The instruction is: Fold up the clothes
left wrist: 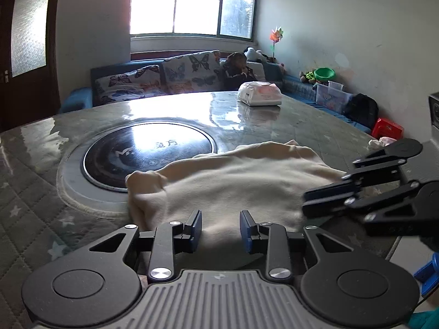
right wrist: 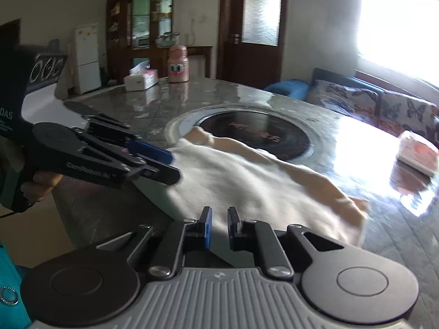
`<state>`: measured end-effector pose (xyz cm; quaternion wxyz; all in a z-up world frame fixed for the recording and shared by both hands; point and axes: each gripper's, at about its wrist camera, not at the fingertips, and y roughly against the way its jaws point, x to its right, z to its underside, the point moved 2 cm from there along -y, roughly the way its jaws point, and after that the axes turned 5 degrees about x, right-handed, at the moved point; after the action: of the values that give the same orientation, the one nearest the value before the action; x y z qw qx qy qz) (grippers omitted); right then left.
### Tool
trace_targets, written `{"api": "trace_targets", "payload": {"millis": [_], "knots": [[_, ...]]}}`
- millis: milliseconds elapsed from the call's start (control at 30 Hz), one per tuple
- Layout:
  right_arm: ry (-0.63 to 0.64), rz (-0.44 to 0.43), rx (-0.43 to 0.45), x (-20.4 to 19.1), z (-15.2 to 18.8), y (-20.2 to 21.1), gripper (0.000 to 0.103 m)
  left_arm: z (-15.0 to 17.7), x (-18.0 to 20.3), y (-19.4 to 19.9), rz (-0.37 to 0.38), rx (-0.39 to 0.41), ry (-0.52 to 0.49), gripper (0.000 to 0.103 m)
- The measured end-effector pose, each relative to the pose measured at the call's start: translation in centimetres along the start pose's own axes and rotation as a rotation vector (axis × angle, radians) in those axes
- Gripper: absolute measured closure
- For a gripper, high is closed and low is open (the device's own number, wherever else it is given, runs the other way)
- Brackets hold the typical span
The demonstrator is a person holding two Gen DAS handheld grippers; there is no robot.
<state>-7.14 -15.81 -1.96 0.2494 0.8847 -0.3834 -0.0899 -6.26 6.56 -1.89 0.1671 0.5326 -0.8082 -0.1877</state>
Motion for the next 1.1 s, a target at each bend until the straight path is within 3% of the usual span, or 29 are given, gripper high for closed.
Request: {"api": "trace_targets", "payload": {"millis": [500,900,1100], "knots": [[-0.164,0.088,-0.047,4.7,2.5,2.3,0.093,0.7,-0.7,-0.5,0.004,-0.026,0.017,0.068],[-0.184,0.092,-0.043,6.6,2.0,2.4,0.093,0.6,-0.7,-0.6,0.005,-0.034,0.027,0.067],[-0.204,0.177,-0.005,9.2,0.8,2.1,0.093,0.6,-0.7,-0.6,0.005,-0.034,0.029,0.067]]}}
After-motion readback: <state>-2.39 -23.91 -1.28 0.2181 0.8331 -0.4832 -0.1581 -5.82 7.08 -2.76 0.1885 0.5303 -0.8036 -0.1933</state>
